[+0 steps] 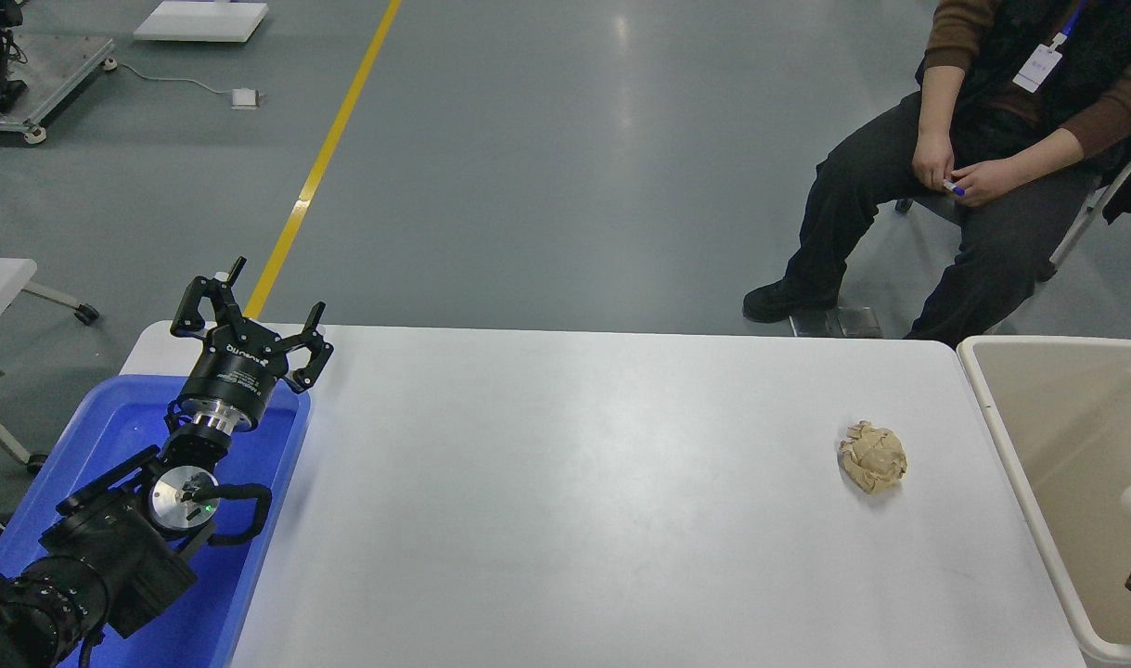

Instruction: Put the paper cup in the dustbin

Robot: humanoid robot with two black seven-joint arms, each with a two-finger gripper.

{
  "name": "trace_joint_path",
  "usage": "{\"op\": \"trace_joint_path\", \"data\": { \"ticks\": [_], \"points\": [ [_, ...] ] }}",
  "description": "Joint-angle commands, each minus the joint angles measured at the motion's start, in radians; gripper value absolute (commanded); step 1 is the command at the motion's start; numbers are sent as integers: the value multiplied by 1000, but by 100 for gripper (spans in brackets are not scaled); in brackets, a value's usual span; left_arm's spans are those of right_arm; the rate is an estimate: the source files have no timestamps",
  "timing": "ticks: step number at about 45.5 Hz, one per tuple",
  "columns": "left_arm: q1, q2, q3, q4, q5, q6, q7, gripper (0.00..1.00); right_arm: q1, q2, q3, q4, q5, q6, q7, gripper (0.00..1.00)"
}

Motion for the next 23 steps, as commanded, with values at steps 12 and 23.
{"op": "trace_joint_path", "data": {
  "ticks": [12, 23],
  "points": [
    [0, 0, 0, 0, 1, 0, 0, 100, 8, -28, -7, 12, -15, 97, 3, 100],
    [0, 0, 0, 0, 1, 0, 0, 100, 105, -98, -7, 22, -17, 265, 3, 100]
  ]
}}
